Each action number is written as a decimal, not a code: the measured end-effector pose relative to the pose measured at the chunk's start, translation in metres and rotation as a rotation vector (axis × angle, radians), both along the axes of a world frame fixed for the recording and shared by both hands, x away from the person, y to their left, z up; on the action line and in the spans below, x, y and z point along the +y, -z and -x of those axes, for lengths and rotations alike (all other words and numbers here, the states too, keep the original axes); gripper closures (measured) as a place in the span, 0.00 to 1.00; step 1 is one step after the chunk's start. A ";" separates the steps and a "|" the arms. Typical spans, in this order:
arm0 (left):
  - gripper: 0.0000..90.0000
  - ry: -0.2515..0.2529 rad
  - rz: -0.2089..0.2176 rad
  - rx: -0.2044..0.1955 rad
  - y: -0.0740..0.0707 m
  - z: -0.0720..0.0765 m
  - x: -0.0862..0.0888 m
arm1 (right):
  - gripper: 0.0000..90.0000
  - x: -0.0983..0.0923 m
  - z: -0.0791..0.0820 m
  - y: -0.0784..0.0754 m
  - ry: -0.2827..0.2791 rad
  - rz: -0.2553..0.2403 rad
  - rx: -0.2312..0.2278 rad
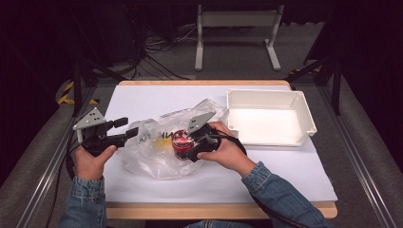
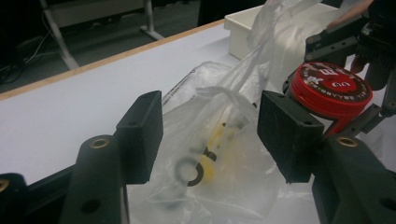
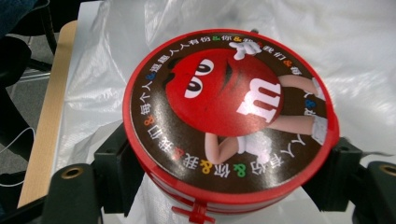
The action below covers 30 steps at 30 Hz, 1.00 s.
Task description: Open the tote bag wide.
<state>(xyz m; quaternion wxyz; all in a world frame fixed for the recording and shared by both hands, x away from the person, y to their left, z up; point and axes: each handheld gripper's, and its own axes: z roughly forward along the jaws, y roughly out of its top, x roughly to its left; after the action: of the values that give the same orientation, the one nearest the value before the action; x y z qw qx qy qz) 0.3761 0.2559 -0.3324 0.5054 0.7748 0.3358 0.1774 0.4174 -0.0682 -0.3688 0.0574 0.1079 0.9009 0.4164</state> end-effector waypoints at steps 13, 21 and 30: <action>0.45 0.023 0.000 -0.016 -0.008 0.006 -0.004 | 0.28 -0.007 0.016 -0.039 -0.028 -0.003 0.010; 0.45 0.019 0.000 -0.015 -0.007 0.005 -0.001 | 0.28 -0.020 0.024 -0.058 -0.028 -0.007 0.005; 0.45 0.005 -0.006 -0.018 -0.007 0.004 0.001 | 0.28 -0.041 0.034 -0.073 -0.007 -0.010 0.000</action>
<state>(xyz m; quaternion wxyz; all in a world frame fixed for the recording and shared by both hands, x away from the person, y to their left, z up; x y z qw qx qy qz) 0.3723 0.2566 -0.3253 0.5065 0.7755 0.3287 0.1843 0.3837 -0.1096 -0.2960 0.0553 0.1049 0.8993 0.4209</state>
